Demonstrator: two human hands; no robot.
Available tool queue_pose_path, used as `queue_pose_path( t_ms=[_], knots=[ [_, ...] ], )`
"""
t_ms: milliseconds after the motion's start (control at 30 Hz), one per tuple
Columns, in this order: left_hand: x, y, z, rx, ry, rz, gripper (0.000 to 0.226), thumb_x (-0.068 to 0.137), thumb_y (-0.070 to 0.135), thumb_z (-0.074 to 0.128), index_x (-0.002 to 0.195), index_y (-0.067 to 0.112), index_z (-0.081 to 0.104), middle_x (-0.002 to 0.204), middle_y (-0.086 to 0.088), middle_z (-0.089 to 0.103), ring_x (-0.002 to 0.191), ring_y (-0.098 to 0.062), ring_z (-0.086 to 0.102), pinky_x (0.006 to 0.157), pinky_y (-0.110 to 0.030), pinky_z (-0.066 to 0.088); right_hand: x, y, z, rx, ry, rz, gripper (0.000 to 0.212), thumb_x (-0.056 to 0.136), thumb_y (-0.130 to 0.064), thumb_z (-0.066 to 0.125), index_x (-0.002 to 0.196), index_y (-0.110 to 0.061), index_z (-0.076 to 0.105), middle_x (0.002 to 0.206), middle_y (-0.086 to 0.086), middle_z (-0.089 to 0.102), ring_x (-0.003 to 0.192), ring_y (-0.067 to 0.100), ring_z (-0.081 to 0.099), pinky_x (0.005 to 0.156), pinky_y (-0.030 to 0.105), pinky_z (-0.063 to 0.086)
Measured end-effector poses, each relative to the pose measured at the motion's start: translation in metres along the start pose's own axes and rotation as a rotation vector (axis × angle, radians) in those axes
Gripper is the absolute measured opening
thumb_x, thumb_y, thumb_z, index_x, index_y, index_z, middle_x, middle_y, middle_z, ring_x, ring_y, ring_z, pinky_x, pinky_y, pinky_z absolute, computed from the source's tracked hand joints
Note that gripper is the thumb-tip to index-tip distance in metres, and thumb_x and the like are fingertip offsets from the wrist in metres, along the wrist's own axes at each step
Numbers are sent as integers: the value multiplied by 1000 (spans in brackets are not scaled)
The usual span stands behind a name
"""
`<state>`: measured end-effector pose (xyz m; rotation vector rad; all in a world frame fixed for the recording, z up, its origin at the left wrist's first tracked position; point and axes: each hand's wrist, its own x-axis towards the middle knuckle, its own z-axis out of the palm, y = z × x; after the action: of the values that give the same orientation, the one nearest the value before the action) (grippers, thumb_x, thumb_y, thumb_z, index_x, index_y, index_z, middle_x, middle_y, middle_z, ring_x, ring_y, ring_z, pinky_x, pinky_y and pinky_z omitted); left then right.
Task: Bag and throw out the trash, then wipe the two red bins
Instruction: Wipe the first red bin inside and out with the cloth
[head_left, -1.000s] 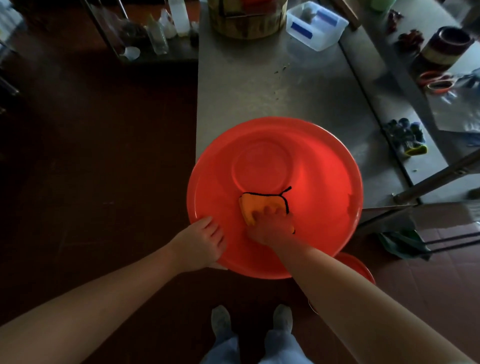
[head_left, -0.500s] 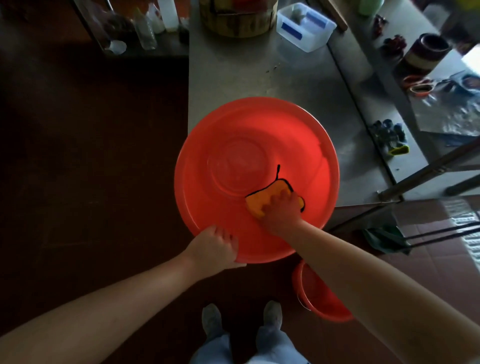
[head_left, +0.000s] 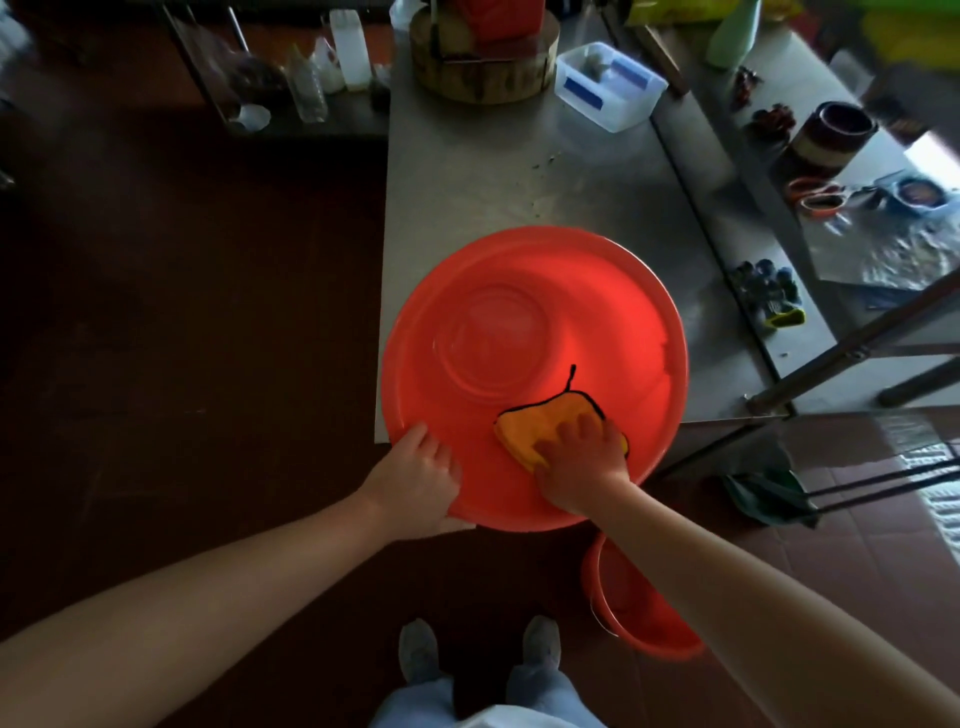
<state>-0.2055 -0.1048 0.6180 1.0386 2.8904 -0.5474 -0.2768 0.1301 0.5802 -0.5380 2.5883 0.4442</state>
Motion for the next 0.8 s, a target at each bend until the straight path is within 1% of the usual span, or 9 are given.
queue_pose_path(
  t_ms=[67, 200, 333, 400, 433, 533, 600, 700, 800],
  knots=[
    [0, -8, 0, 42, -17, 27, 91, 85, 85, 34, 88, 2, 71, 86, -17, 71, 86, -33, 65, 95, -48, 43, -4, 11, 6, -33, 6, -9, 51, 96, -58, 33, 140, -41, 51, 149, 5, 43, 140, 37, 28, 112, 55, 18],
    [9, -14, -5, 78, 6, 98, 92, 86, 86, 29, 79, 3, 69, 79, -15, 70, 77, -32, 65, 92, -47, 44, -12, 8, 2, 57, -47, -6, 54, 94, -63, 27, 141, -45, 47, 149, 0, 43, 139, 34, 30, 109, 52, 24],
    [19, -12, -8, 108, 15, 87, 86, 82, 87, 35, 67, 8, 66, 67, -10, 68, 64, -27, 62, 85, -45, 45, -34, -11, -1, 289, -79, -84, 82, 77, -86, 11, 147, -50, 29, 152, -2, 37, 140, 31, 32, 107, 52, 28],
    [22, -10, -11, 114, 3, 70, 84, 82, 87, 36, 67, 9, 65, 66, -9, 67, 62, -27, 62, 85, -45, 45, -46, -13, 0, 272, -18, -152, 94, 69, -95, 23, 151, -48, 22, 153, -1, 35, 141, 32, 33, 107, 52, 30],
    [23, -10, -13, 108, -5, 65, 84, 81, 87, 37, 68, 9, 66, 68, -8, 68, 64, -27, 62, 86, -45, 44, -49, -11, 1, 211, 24, -188, 95, 70, -93, 35, 152, -47, 20, 152, 0, 35, 139, 32, 35, 106, 52, 32],
    [26, -12, -17, 87, -15, 73, 85, 80, 88, 37, 78, 9, 69, 77, -9, 71, 73, -28, 64, 91, -46, 43, -48, -4, 3, 76, 120, -230, 86, 83, -63, 63, 154, -41, 19, 147, 2, 39, 131, 34, 43, 100, 48, 40],
    [26, -22, -20, 109, 0, 93, 87, 80, 88, 39, 84, 8, 72, 83, -10, 72, 79, -29, 65, 94, -46, 42, -46, -1, 4, 60, 135, -224, 83, 86, -55, 65, 154, -40, 20, 146, 2, 41, 130, 33, 45, 99, 47, 41],
    [21, -49, -26, 166, -18, 114, 95, 80, 89, 34, 94, 3, 74, 94, -15, 73, 94, -35, 65, 106, -53, 36, -43, 7, 3, 57, 157, -238, 81, 85, -55, 66, 153, -41, 23, 145, 1, 42, 130, 33, 45, 99, 46, 40],
    [17, -73, -32, 212, -34, 180, 97, 84, 88, 32, 98, 1, 72, 96, -17, 73, 97, -38, 64, 109, -57, 32, -39, 13, -5, 85, 121, -252, 82, 81, -69, 62, 151, -44, 26, 148, -1, 40, 134, 32, 41, 103, 49, 38]
  ],
)
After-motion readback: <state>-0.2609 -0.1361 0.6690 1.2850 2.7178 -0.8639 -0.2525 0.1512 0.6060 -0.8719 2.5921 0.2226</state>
